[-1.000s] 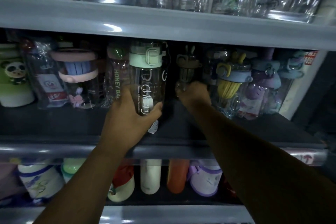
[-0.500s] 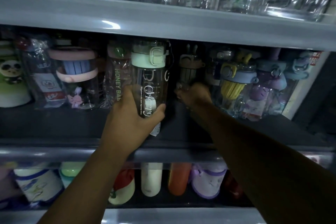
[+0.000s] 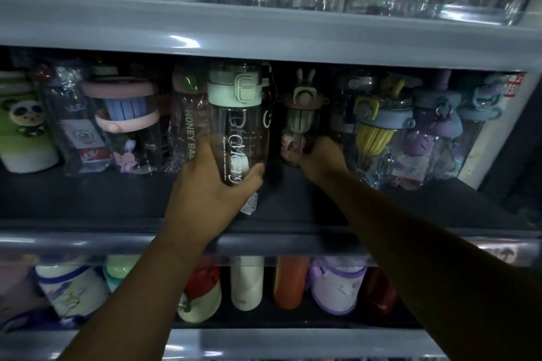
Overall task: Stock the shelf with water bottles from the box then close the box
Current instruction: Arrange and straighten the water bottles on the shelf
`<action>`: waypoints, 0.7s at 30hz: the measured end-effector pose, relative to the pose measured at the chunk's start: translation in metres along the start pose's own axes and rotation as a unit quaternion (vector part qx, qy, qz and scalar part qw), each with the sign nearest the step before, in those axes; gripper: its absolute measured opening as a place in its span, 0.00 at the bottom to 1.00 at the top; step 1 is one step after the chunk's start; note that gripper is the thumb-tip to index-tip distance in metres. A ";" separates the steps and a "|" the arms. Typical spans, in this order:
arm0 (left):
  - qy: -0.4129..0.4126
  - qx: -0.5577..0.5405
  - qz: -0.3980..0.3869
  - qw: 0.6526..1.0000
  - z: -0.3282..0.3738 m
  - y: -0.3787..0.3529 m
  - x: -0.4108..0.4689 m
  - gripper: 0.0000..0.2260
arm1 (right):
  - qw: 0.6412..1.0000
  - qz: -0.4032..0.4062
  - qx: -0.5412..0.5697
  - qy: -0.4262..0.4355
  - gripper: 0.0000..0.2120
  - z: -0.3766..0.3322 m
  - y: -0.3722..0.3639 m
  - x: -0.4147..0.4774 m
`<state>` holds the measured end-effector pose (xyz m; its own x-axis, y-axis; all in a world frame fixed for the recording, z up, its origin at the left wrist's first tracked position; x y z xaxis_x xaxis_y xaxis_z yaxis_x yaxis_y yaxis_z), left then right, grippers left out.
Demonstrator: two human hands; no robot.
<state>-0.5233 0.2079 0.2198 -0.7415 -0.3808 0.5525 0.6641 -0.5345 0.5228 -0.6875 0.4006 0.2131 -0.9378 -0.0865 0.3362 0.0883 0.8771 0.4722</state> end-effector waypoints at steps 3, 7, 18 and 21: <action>0.003 0.005 0.001 1.000 -0.001 0.000 0.000 0.26 | 1.000 -0.007 0.015 -0.018 0.20 0.006 -0.002 0.004; 0.007 0.008 -0.001 1.000 -0.003 -0.001 0.002 0.26 | 1.000 0.000 0.013 -0.012 0.21 0.009 -0.007 0.011; 0.010 0.013 0.000 1.000 -0.004 -0.001 0.002 0.26 | 1.000 -0.018 -0.005 0.000 0.20 0.010 -0.013 0.018; 0.010 0.012 0.002 1.000 -0.004 0.000 0.002 0.26 | 1.000 -0.003 0.007 0.006 0.21 0.004 -0.010 0.012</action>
<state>-0.5244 0.2043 0.2186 -0.7401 -0.3984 0.5418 0.6694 -0.5143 0.5361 -0.7012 0.3927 0.2087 -0.9340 -0.0968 0.3438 0.0786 0.8832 0.4623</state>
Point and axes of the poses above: each hand's wrist, its own x-axis towards the middle knuckle, its own y-axis out of the back of the hand, z = x × y, the point moved 8 cm from there along x, towards the middle knuckle, and after that the axes turned 11 degrees about x, right-handed, at the moved point
